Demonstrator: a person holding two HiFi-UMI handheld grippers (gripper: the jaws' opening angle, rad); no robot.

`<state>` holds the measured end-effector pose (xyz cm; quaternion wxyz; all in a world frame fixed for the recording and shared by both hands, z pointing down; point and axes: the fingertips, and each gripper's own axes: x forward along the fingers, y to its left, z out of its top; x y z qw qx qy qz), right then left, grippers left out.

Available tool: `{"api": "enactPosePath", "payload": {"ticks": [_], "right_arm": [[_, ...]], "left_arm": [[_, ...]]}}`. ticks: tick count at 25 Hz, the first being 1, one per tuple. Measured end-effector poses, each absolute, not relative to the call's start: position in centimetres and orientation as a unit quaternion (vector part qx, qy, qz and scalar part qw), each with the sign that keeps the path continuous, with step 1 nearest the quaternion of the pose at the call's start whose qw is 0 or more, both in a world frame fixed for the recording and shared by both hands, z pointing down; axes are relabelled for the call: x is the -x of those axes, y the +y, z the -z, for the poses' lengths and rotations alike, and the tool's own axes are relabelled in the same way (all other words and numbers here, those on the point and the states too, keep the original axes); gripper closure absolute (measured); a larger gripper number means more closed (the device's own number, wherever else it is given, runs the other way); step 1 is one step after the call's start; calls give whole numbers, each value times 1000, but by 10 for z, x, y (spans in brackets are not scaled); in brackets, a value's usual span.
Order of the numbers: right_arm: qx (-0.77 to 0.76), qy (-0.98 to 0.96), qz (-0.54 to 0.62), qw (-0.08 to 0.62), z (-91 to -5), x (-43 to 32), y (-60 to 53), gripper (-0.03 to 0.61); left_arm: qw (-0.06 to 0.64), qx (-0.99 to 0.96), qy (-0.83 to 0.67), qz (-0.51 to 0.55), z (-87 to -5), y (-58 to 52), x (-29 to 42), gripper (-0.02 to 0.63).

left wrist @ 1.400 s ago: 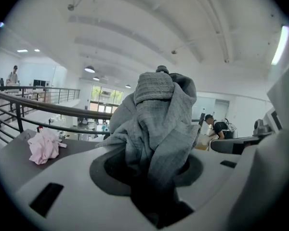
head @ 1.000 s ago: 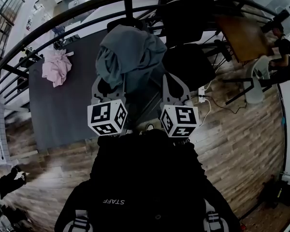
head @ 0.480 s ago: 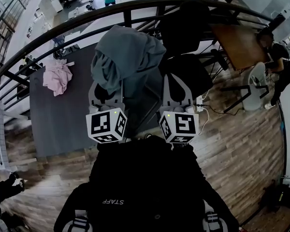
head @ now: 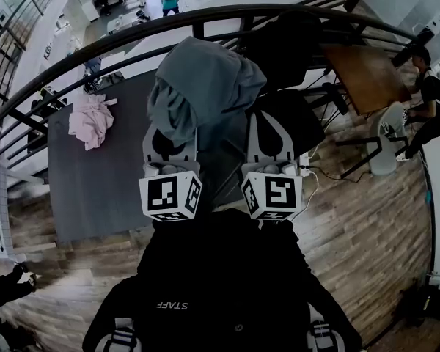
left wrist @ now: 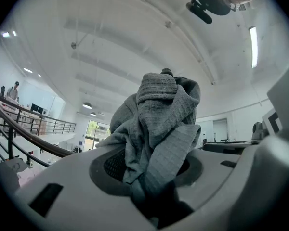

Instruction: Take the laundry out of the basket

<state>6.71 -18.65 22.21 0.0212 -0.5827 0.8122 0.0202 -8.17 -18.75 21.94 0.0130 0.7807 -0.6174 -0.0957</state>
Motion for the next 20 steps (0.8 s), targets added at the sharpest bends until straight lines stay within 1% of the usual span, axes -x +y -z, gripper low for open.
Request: {"api": "enactPosePath", "payload": {"ticks": [9, 20], "right_arm": [[584, 811, -30, 20, -223, -61, -192, 563], [590, 807, -31, 14, -225, -61, -197, 563]], "left_arm": [[5, -780, -617, 98, -218, -196, 86, 431], [10, -780, -618, 96, -220, -204, 88, 431]]}}
